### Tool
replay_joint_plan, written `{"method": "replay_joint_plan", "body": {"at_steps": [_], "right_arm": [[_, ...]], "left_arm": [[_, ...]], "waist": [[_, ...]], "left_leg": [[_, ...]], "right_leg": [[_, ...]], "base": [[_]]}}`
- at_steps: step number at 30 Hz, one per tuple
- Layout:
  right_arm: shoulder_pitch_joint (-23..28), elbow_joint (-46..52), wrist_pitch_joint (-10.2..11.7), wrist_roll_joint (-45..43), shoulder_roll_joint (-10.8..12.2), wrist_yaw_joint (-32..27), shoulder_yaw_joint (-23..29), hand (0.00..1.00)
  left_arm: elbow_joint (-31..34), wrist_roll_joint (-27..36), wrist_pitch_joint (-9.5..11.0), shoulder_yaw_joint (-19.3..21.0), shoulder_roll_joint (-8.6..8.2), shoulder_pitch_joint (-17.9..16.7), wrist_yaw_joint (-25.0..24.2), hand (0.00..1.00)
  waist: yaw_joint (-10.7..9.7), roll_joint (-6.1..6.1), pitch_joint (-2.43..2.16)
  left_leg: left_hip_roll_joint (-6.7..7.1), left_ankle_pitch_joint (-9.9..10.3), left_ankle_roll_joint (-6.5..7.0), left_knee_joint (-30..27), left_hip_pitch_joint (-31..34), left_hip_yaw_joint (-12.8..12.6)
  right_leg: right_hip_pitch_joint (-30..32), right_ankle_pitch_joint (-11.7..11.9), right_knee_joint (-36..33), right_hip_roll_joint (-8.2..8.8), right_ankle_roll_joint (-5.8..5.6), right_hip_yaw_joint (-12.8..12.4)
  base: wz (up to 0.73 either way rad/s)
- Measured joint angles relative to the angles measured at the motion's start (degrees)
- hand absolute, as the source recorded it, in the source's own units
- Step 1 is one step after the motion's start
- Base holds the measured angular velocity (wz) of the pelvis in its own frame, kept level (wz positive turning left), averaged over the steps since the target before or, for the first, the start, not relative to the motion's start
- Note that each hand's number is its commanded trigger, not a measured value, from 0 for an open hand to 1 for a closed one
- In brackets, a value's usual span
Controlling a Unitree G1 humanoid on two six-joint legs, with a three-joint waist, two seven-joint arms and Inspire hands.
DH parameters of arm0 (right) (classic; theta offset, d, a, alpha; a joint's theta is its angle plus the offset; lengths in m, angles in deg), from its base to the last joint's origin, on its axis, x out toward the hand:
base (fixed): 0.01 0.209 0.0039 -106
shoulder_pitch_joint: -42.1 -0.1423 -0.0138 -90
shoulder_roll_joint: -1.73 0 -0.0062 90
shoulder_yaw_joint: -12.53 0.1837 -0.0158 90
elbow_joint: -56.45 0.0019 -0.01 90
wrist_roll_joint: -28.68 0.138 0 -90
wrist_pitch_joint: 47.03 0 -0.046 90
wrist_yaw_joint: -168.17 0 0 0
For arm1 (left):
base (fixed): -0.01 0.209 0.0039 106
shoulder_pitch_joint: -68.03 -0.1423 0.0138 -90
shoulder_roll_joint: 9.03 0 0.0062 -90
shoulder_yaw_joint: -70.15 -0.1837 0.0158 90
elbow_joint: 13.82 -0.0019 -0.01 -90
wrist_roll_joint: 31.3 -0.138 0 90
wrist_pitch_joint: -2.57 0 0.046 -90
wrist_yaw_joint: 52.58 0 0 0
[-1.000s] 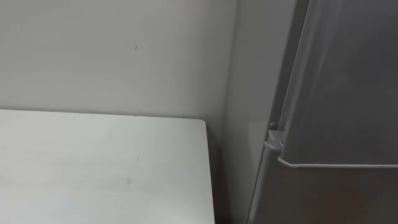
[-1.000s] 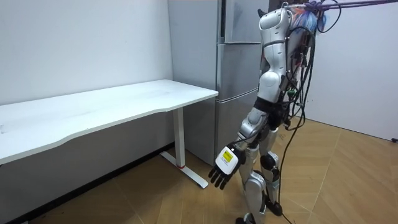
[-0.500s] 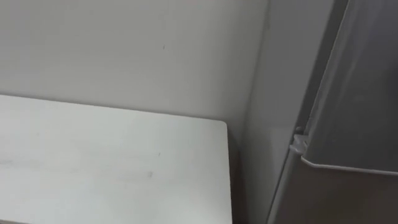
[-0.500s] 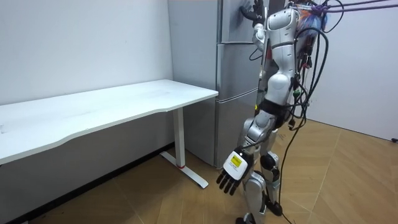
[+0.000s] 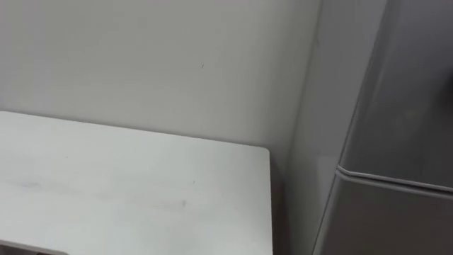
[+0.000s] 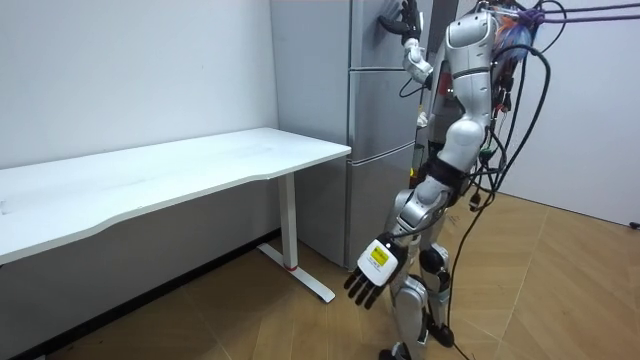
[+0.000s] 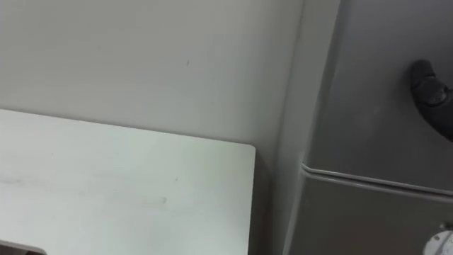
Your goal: Put the bottle in the upper fridge
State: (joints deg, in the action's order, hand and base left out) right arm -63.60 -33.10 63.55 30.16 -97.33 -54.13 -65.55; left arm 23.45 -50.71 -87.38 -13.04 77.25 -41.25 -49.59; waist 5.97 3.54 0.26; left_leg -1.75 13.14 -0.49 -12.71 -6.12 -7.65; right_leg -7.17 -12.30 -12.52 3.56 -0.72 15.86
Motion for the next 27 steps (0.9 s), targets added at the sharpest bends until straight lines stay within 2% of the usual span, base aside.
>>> {"method": "replay_joint_plan", "body": {"at_steps": [6,14,27], "right_arm": [[-0.1,-4.2,0.1,-2.1,-1.9,0.0,-0.4,0.0],[-0.1,-7.3,-0.4,-2.2,-2.1,0.7,-0.6,0.0],[-0.4,-9.1,-0.6,-1.5,-2.1,1.1,-1.0,0.0]], "left_arm": [[-0.3,-0.4,-2.4,-0.3,0.11,0.5,-0.2,0.0],[-0.1,-0.4,-4.5,-0.3,0.31,0.5,-1.5,0.0],[0.0,-0.3,-4.5,-0.4,1.1,0.5,-0.7,0.0]], "waist": [[0.5,0.16,0.05],[0.7,1.36,0.13],[0.4,1.4,0.04]], "left_leg": [[0.2,-0.3,0.31,-0.1,-0.2,0.1],[0.29,-0.7,0.47,-0.3,0.1,0.2],[0.16,-0.8,0.57,-1.0,0.5,0.2]], "right_leg": [[-0.2,0.4,-0.1,0.19,-0.1,-0.1],[-0.1,0.6,-0.2,0.29,-0.13,-0.1],[-0.1,1.5,0.2,0.2,-0.02,0.0]], "base": [[0.0],[0.0],[0.0]]}}
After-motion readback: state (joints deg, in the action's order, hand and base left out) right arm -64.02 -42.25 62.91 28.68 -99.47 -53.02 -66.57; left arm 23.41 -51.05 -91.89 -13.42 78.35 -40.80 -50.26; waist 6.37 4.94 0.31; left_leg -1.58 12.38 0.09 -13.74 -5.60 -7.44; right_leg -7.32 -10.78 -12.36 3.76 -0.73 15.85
